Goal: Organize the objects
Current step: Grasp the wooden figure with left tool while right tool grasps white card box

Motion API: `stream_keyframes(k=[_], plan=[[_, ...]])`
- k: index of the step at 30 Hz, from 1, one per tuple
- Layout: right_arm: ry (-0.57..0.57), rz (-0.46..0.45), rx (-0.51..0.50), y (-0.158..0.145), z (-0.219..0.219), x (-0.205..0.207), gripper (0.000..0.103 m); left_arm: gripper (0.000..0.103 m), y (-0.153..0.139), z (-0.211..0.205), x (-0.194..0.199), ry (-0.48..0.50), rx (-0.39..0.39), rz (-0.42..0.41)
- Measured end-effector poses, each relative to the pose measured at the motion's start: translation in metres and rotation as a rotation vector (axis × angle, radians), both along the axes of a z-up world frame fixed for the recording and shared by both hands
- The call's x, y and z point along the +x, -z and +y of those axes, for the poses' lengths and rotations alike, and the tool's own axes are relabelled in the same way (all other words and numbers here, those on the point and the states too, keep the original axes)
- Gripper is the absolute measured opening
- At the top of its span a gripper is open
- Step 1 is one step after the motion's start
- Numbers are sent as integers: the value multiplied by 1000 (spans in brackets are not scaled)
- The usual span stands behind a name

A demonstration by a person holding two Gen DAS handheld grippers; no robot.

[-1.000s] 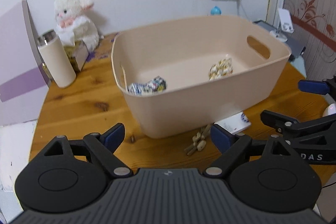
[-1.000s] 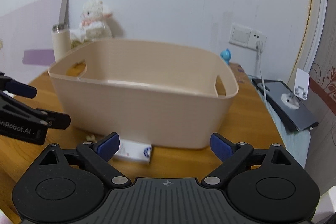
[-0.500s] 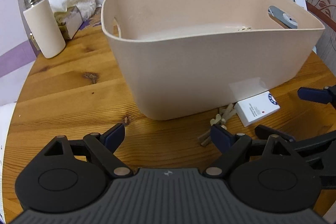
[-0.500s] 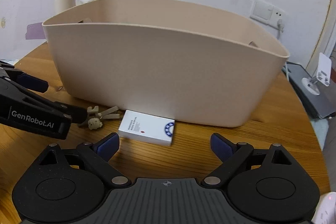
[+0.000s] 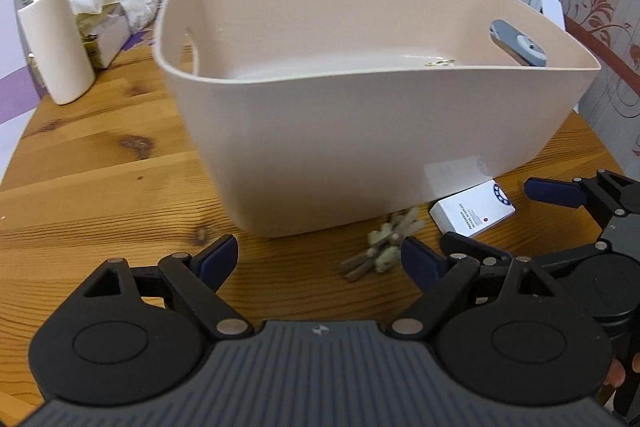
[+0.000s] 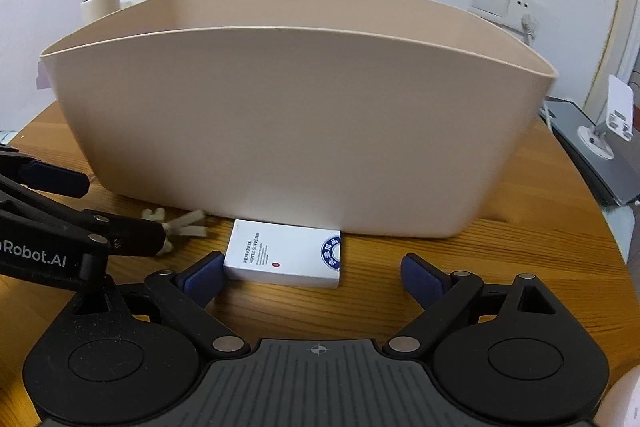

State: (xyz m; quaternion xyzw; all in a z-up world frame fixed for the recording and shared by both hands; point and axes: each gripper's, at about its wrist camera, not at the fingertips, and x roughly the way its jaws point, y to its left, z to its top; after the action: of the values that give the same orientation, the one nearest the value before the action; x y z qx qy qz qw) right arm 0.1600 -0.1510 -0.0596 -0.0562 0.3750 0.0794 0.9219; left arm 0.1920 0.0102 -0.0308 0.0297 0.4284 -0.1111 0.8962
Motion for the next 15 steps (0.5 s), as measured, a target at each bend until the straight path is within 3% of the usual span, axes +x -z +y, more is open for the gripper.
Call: stream_keyframes(k=[3,6,8,9,12,15], plan=[[-2,-8,-3,0,-6,-3,90,88,6,-4,5,-9,-32,21],[-23,-9,13,-2,-8,-6,81,87,10,-12,6,-29,-2,-5],[-39,-16,14,-4,-5,-8,72,78,10,-16,4,-32,32,-17],[-44,-16,17,-5,-4,-8,64,71,9,-18,4,-21,48,-21],[-40,-13,6,-8,-2,-10,55,39,4,-20,1,4,40,-19],[-27,-10,-3,-10,-3,-13,54,39,1,-22,-2,1,39,-4]])
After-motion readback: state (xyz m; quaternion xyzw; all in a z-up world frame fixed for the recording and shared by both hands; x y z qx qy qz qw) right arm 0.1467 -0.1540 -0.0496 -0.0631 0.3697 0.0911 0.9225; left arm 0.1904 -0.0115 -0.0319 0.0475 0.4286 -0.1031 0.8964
